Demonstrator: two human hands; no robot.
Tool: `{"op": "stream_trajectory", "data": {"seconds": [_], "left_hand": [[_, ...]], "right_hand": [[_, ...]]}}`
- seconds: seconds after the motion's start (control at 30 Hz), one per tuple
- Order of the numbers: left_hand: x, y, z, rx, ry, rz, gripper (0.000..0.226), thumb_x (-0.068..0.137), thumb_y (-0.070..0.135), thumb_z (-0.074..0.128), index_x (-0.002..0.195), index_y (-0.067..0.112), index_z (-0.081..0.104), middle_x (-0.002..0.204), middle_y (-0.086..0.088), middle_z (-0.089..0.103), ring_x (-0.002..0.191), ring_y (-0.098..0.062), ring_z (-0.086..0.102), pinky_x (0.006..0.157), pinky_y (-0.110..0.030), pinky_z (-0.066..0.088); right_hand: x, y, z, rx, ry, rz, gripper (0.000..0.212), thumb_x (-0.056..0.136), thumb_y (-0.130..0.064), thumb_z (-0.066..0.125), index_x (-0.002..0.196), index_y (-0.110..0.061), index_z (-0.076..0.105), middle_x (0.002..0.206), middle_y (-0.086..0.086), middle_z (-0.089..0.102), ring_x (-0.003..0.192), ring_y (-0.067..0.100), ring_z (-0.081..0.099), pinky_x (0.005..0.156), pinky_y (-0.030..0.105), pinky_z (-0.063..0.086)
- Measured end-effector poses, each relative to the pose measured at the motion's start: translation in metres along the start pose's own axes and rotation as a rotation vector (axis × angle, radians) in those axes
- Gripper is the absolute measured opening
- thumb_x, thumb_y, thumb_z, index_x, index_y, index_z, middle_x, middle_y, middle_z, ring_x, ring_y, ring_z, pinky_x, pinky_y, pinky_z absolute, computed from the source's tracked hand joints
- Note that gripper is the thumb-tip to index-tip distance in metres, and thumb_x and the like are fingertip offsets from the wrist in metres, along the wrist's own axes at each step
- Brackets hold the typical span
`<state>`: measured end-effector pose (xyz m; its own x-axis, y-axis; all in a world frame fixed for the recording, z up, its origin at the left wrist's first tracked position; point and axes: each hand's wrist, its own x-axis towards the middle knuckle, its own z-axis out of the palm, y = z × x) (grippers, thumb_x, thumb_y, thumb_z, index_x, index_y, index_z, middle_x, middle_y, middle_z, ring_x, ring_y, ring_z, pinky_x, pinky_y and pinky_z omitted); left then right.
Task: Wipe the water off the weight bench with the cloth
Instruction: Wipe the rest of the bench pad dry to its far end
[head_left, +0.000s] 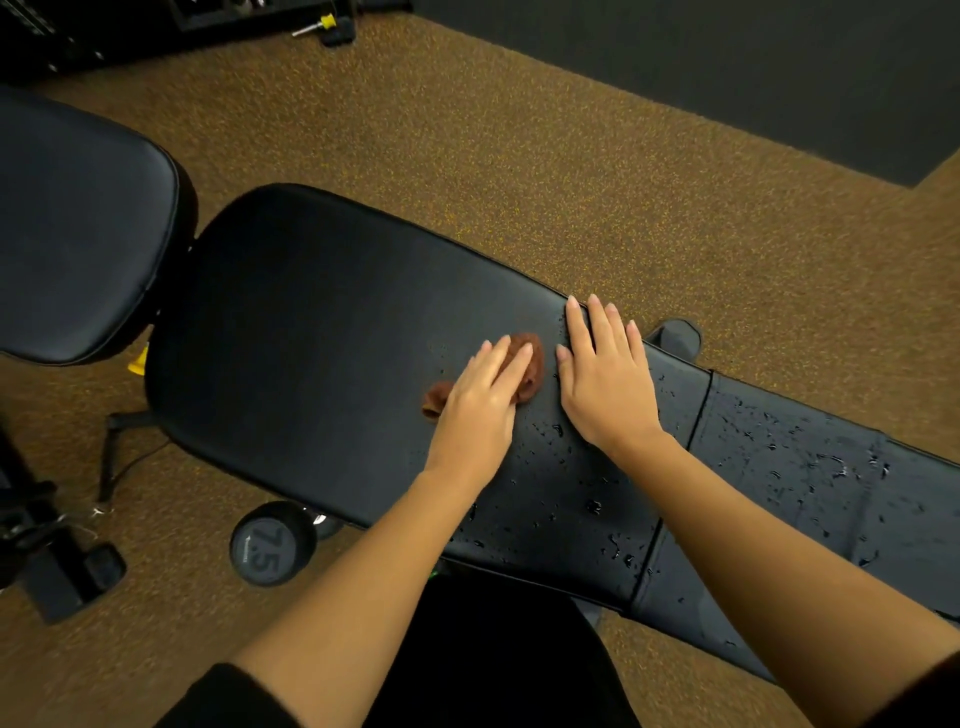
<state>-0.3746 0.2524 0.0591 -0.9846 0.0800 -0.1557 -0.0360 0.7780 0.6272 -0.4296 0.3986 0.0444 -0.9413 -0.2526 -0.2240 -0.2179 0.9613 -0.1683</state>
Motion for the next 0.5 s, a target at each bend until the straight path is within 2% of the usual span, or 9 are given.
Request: {"op": "stream_trajectory", "data": {"seconds": [0.07,0.17,0.27,0.37,0.5], "left_hand": [[-0.012,0.000,-0.006,-0.042,-0.005,-0.024,0.054,0.089,-0.004,0.052,0.139,0.011,0.041,0.147,-0.012,0.037,0.139,-0.030,0.029,0.114,-0.038,0.025],[-0.007,-0.010,-0.024,-0.099,0.122,-0.158,0.054,0.089,-0.001,0.053,0.139,0.015,0.042,0.148,-0.008,0.036,0.140,-0.023,0.027,0.113,-0.026,0.017],[0.005,-0.031,-0.040,-0.091,0.123,-0.258,0.053,0.091,0.005,0.054,0.140,0.016,0.040,0.150,-0.006,0.033,0.141,-0.022,0.024,0.115,-0.029,0.018],[0.007,-0.041,-0.041,-0.075,0.066,-0.281,0.053,0.092,0.010,0.054,0.141,0.018,0.038,0.151,-0.005,0.031,0.141,-0.021,0.025,0.114,-0.028,0.020],[-0.008,-0.023,-0.026,-0.106,0.069,-0.231,0.053,0.090,0.006,0.054,0.140,0.017,0.040,0.150,-0.006,0.031,0.141,-0.020,0.024,0.108,-0.011,0.010]], "right_hand": [[0.001,0.000,-0.001,0.004,-0.001,0.000,0.053,0.098,-0.032,0.026,0.145,-0.007,0.029,0.148,0.019,0.034,0.137,0.036,0.029,0.112,0.048,0.021],[0.002,0.000,-0.002,0.013,-0.001,0.001,0.054,0.098,-0.032,0.025,0.146,-0.008,0.027,0.149,0.018,0.031,0.138,0.036,0.026,0.113,0.048,0.019],[0.000,0.000,-0.002,0.016,-0.001,0.001,0.054,0.098,-0.032,0.025,0.146,-0.008,0.026,0.150,0.018,0.030,0.139,0.035,0.025,0.113,0.048,0.018],[0.001,-0.001,-0.002,0.021,-0.007,0.002,0.054,0.098,-0.032,0.024,0.146,-0.008,0.026,0.149,0.018,0.031,0.138,0.035,0.026,0.113,0.048,0.019],[0.000,0.001,-0.002,0.008,-0.004,0.003,0.054,0.098,-0.033,0.023,0.146,-0.008,0.028,0.148,0.018,0.033,0.137,0.036,0.028,0.112,0.049,0.020]]}}
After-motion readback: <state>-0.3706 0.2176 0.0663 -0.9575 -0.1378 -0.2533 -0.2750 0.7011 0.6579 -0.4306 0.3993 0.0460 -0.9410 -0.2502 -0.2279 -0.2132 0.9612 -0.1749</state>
